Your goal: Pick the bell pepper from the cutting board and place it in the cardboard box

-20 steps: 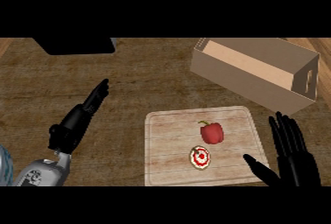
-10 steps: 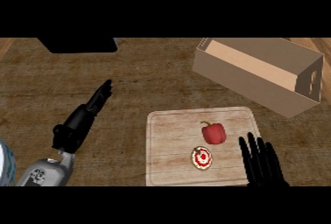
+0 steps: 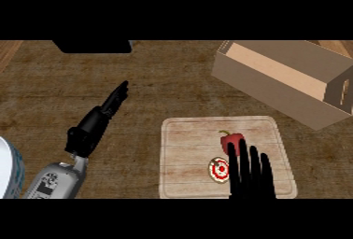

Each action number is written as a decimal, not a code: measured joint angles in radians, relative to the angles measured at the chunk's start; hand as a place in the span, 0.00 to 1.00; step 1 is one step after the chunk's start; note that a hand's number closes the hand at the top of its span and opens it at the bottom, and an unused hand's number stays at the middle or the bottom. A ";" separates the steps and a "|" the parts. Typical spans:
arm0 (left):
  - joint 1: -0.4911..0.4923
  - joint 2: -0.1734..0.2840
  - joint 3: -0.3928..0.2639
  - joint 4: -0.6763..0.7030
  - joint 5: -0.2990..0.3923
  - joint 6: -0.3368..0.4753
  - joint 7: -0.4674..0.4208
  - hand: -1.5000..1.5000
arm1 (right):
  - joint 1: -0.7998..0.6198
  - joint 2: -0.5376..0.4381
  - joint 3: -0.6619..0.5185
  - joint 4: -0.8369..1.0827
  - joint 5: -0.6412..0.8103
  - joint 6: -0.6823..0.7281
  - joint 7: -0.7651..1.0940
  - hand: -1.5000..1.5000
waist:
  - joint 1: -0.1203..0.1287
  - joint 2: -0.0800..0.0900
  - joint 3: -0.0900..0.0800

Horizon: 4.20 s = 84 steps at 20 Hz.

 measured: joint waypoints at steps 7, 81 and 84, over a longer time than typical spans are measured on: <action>-0.008 -0.029 0.023 0.001 -0.023 -0.017 0.015 0.50 | -0.134 0.074 -0.066 0.140 -0.085 0.016 0.045 0.00 | 0.004 0.001 0.002; 0.043 -0.194 0.178 -0.012 -0.203 -0.172 0.002 0.50 | -0.716 0.102 -0.474 0.676 -0.252 -0.072 -0.022 1.00 | 0.004 -0.003 0.002; 0.038 -0.196 0.181 0.009 -0.208 -0.172 -0.010 0.50 | -0.748 0.102 -0.442 0.561 -0.254 0.000 0.022 1.00 | 0.002 -0.003 0.002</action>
